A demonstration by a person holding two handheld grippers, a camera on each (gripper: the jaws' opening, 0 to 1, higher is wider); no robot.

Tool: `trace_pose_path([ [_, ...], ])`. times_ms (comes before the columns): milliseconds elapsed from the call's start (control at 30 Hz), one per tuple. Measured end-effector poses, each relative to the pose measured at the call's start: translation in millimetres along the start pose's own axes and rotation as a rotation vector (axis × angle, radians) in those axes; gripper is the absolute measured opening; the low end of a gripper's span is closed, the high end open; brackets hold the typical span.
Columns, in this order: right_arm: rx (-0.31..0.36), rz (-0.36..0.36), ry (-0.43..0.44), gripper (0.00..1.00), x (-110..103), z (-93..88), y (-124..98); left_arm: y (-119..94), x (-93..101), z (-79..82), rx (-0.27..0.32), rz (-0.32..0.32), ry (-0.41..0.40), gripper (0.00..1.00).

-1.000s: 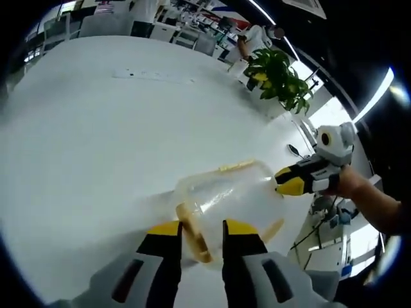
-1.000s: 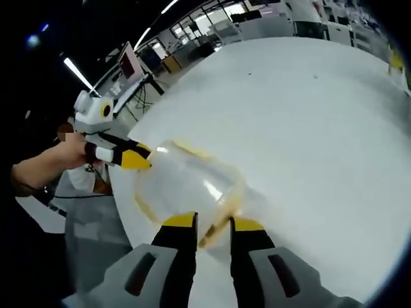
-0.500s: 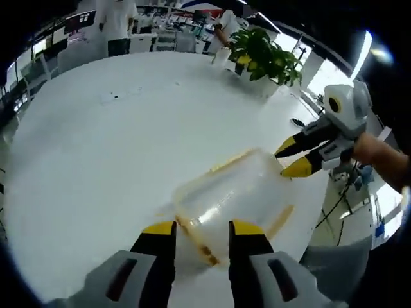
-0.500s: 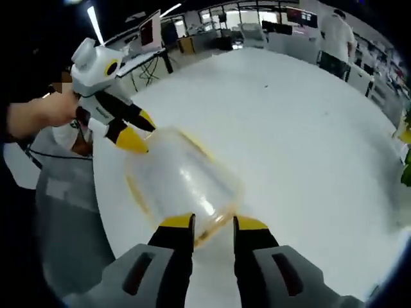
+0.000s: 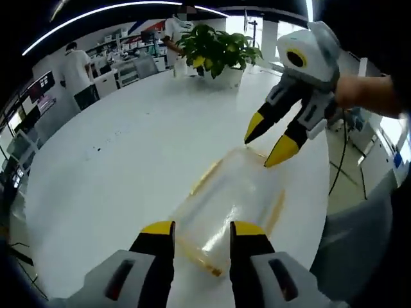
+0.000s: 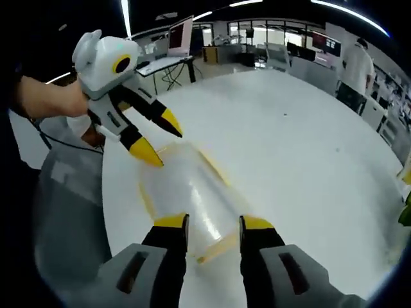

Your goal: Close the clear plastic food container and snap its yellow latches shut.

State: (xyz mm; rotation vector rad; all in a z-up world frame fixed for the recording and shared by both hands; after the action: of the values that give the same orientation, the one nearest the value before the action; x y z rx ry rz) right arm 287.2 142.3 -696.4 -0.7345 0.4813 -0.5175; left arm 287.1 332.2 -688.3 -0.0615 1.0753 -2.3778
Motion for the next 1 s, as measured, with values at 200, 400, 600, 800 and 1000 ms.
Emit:
trace_pose_path([
  [200,-0.014,0.021,-0.05,0.32,-3.0,3.6,6.2,6.1,7.9,8.0,-0.01,-0.022,0.08,0.26],
  [400,-0.03,0.044,-0.096,0.29,-7.0,11.8,11.5,11.0,20.0,16.1,-0.003,-0.052,0.144,0.25],
  [600,-0.038,0.064,-0.132,0.3,-10.5,20.4,21.2,13.6,28.1,18.8,0.002,-0.062,0.165,0.28],
  [800,-0.045,0.082,-0.139,0.29,-12.4,26.6,28.7,15.7,28.7,15.5,-0.013,-0.07,0.176,0.29],
  [1000,-0.048,0.089,-0.162,0.29,-12.9,33.7,33.6,16.7,35.9,15.5,-0.006,-0.091,0.175,0.3],
])
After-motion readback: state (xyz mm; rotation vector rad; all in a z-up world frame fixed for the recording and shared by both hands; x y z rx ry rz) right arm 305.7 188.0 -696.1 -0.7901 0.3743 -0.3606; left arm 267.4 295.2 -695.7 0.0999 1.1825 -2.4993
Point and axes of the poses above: the point that each gripper's makers call its tool centre point, and the gripper's own axes: y roughly forward along the fingers, x roughly to its right, z roughly out of its top, the point moved 8 cm from there along -y, roughly backward along the fingers, and after that the axes turned 10 degrees about y, right-handed, at the moved point
